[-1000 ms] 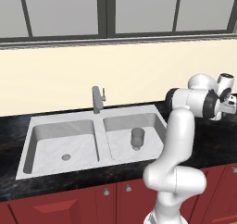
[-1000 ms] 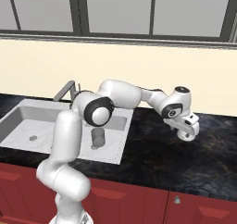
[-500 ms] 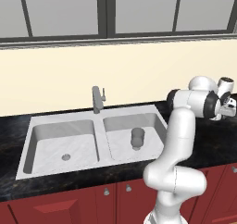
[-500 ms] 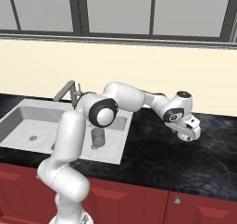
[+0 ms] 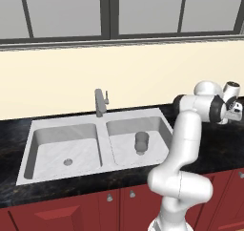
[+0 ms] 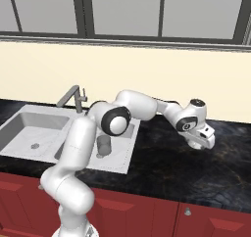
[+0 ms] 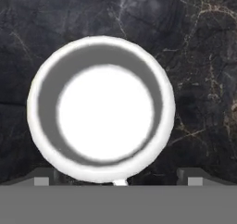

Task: Move any existing items from the left basin to the right basin for drying. Then move the mug from the counter to the left basin of the sink for washing.

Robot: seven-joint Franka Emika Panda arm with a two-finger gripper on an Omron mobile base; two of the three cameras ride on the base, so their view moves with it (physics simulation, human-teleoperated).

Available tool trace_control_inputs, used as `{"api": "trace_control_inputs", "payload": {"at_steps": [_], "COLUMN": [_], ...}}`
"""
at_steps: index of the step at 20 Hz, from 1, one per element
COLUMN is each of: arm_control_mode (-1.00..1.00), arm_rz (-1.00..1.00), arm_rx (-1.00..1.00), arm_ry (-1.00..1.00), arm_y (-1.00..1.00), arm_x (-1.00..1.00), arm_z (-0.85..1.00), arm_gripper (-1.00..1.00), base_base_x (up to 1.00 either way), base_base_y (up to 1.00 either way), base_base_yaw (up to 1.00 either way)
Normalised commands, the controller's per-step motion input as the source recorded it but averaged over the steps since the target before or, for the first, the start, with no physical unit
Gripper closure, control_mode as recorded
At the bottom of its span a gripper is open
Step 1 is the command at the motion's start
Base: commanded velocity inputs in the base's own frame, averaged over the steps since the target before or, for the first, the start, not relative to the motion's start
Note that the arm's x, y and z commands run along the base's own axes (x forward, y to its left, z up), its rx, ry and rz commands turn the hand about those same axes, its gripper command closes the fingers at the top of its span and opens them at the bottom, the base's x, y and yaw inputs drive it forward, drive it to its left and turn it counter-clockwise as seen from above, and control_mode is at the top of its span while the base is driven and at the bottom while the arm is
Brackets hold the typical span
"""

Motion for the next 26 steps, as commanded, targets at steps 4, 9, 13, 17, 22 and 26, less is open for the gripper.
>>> {"api": "trace_control_inputs", "payload": {"at_steps": [4, 9, 13, 17, 22, 26], "arm_control_mode": [-1.00, -1.00, -1.00, -1.00, -1.00, -1.00], "arm_rz": [0.00, 0.00, 0.00, 0.00, 0.00, 0.00], "arm_rx": [0.00, 0.02, 0.02, 0.01, 0.00, 0.00], "arm_ry": [-0.01, 0.00, 0.00, 0.00, -0.02, -0.07], "arm_y": [-0.10, -0.08, 0.00, 0.00, 0.00, 0.09], "arm_x": [0.25, 0.01, -0.04, -0.15, -0.29, -0.48], "arm_z": [-0.03, -0.01, -0.01, 0.00, 0.00, 0.04], "arm_gripper": [-1.00, 1.00, 1.00, 1.00, 1.00, 1.00], "base_base_x": [0.00, 0.00, 0.00, 0.00, 0.00, 0.00], "base_base_y": [0.00, 0.00, 0.00, 0.00, 0.00, 0.00], "base_base_yaw": [0.00, 0.00, 0.00, 0.00, 0.00, 0.00]}}
